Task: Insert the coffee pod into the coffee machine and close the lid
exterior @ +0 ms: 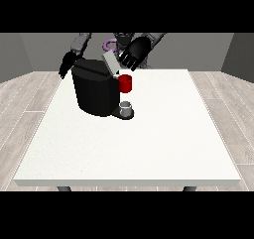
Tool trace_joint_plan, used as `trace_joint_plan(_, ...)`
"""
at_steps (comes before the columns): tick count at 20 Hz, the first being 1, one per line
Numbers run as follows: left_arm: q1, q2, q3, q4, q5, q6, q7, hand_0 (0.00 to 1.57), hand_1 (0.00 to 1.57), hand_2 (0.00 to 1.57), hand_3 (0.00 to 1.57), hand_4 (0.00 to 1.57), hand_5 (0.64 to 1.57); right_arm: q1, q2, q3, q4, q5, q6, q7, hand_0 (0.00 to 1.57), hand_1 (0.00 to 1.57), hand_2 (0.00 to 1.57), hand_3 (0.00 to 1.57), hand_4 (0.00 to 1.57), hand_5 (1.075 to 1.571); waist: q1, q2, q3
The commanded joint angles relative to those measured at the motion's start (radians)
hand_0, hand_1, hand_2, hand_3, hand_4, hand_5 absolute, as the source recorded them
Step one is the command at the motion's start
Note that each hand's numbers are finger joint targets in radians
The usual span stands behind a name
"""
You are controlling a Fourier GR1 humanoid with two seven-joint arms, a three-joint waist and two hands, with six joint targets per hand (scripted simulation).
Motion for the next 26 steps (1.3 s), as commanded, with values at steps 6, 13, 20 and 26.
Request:
trace_joint_plan(6,-0.017,0.012,-0.006,0.038,-0.021,-0.006,-0.030,1.19,1.19,1.26,1.23,0.47,1.571,-0.066,-0.031,-0.020,-0.020,0.002,0.002,0.102,0.00,0.00,0.00,0.00,0.00,1.571,-0.006,0.026,-0.0005)
trace_joint_plan(13,0.002,-0.019,-0.009,0.041,-0.025,0.013,-0.046,1.21,1.21,1.25,1.22,0.43,1.571,-0.022,-0.003,-0.026,0.006,-0.003,-0.021,-0.022,0.00,0.00,0.00,0.00,0.13,1.571,0.007,0.055,0.0000)
trace_joint_plan(20,-0.052,-0.013,-0.009,0.032,-0.029,-0.015,-0.038,1.17,1.17,1.23,1.19,0.42,1.571,-0.025,-0.001,-0.040,0.053,-0.004,-0.031,-0.048,0.00,0.00,0.00,0.00,0.16,1.571,0.020,0.060,0.0003)
trace_joint_plan(26,-0.079,0.022,0.014,0.058,-0.041,0.023,-0.047,1.22,1.22,1.26,1.21,0.38,1.571,-0.084,-0.013,-0.039,0.019,0.001,-0.032,0.016,0.00,0.00,0.00,0.00,0.00,1.571,-0.007,0.093,0.0000)
